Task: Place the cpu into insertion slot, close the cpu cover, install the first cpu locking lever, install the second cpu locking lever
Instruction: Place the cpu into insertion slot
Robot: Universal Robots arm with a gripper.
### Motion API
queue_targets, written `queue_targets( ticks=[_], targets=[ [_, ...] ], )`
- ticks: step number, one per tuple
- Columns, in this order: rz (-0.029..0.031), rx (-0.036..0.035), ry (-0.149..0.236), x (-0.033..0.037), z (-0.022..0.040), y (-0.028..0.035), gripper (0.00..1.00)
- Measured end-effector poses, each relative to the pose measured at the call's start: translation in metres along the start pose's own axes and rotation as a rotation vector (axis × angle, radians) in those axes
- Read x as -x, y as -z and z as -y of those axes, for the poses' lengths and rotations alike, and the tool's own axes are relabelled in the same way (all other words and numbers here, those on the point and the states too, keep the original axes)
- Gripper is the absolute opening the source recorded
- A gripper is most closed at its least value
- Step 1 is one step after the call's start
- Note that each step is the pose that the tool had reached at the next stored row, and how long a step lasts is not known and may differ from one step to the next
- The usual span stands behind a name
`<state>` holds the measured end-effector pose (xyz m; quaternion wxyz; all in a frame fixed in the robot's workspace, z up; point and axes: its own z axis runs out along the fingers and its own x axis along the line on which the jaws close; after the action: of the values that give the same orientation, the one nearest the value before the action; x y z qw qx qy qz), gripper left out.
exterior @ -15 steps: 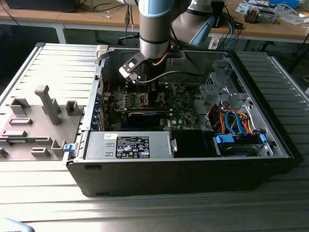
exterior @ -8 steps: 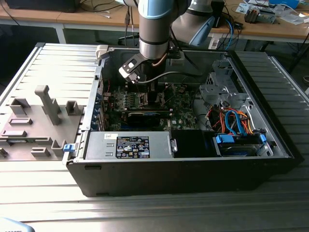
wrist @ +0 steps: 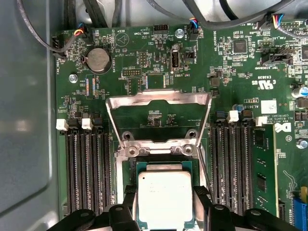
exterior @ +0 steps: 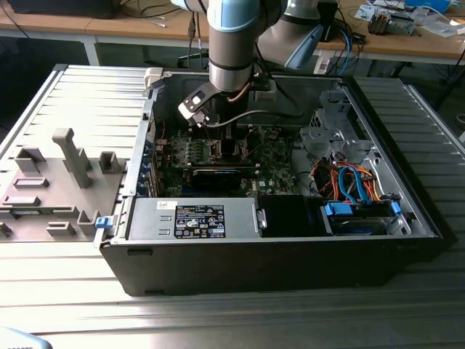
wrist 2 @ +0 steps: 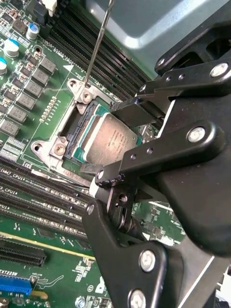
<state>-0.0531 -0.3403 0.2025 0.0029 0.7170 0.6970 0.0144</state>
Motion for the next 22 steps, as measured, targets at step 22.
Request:
queue_targets(
  ticks=[22],
  targets=[
    [-0.0004, 0.0003, -0.001, -0.0013, 0.0015, -0.0046, 0.55]
  ],
)
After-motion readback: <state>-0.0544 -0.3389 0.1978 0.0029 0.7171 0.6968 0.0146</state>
